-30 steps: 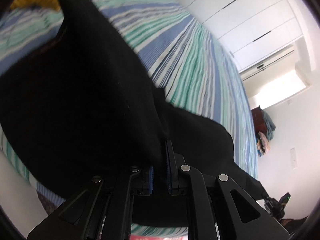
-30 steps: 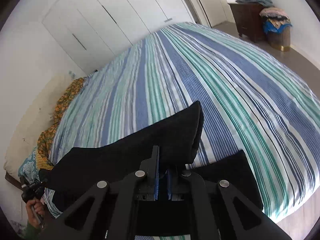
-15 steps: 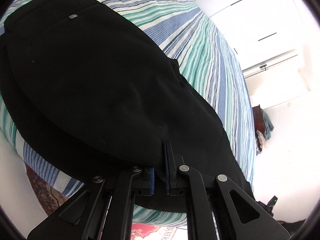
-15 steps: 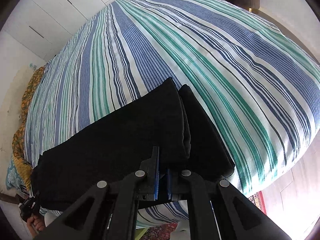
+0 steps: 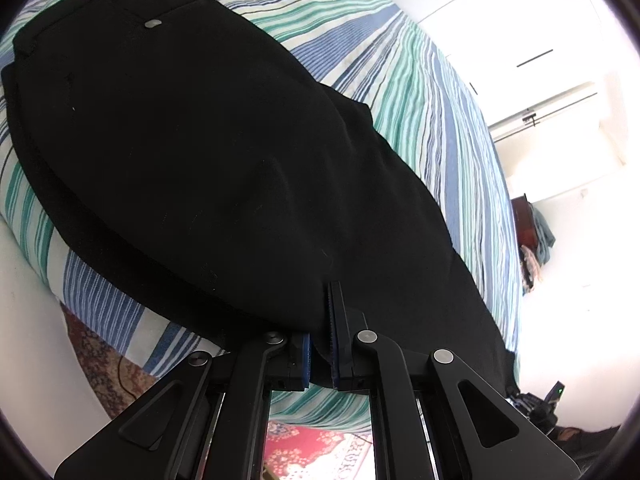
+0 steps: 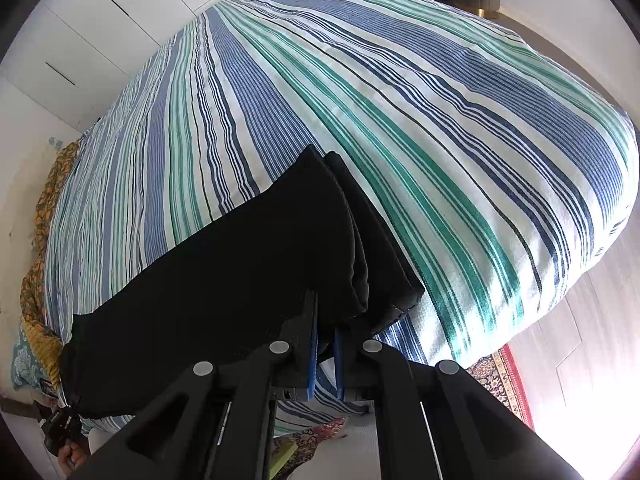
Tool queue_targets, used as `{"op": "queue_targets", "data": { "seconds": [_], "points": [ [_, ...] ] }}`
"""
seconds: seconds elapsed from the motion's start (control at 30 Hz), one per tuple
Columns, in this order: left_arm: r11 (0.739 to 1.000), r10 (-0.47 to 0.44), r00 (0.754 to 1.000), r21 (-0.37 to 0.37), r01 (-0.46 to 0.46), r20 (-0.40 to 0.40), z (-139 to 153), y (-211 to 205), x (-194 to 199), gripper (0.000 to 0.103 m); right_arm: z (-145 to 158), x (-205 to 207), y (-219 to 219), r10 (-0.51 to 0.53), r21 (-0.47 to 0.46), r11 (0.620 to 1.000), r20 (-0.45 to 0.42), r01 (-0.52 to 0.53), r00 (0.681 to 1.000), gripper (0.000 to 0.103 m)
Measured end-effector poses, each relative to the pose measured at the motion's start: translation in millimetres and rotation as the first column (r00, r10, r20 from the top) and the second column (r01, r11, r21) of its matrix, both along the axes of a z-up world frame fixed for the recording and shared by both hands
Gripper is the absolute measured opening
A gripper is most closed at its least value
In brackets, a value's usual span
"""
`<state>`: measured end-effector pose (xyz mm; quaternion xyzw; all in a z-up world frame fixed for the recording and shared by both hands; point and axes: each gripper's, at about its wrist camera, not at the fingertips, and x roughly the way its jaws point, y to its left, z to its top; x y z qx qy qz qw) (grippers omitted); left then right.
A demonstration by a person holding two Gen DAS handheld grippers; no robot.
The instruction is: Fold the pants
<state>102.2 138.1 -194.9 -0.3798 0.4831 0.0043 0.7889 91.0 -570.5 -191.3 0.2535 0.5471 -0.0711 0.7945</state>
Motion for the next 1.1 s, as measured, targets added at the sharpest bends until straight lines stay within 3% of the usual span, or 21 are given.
{"op": "queue_targets", "data": {
  "seconds": [0.17,0.7,0.77,0.8,0.83,0.9,0.93,0.97,1.1],
  "points": [
    [0.997,-0.033,0.999,0.076,0.034,-0.003,5,-4,2,0.005,-1,5,5,0.018,-0.051,0.999,-0.017,-0.019,1.0,0.007],
    [0.994,-0.02,0.999,0.107,0.024,-0.043,-1,-6,-4,0.006,-4,9,9,0.022,-0.083,0.996,-0.023,-0.024,0.999,0.007],
    [0.992,-0.017,0.998,0.125,0.024,-0.061,2,-9,-3,0.012,-1,8,10,0.021,-0.091,0.996,-0.009,-0.021,1.0,0.014],
    [0.991,-0.018,0.997,0.134,0.027,-0.071,4,-10,-4,0.015,1,7,11,0.018,-0.108,0.994,-0.006,-0.018,1.0,0.025],
    [0.989,-0.022,0.996,0.146,0.033,-0.081,8,-13,-5,0.023,5,5,10,0.017,-0.114,0.993,0.005,-0.016,1.0,0.044],
    [0.987,-0.026,0.996,0.158,0.039,-0.087,18,-17,-14,0.045,16,-2,10,0.012,-0.099,0.995,0.064,-0.006,0.998,0.067],
    [0.984,-0.011,0.995,0.176,0.028,-0.095,23,-18,-21,0.063,24,-8,10,-0.004,-0.101,0.995,0.1,0.014,0.995,0.077],
    [0.98,0.011,0.995,0.199,0.009,-0.099,30,-18,-29,0.068,31,-17,9,-0.03,-0.113,0.993,0.132,0.045,0.991,0.081],
    [0.949,0.101,0.994,0.304,-0.088,-0.027,67,-17,-57,0.068,58,-57,9,-0.162,-0.218,0.952,0.238,0.215,0.958,0.083]
  ]
}}
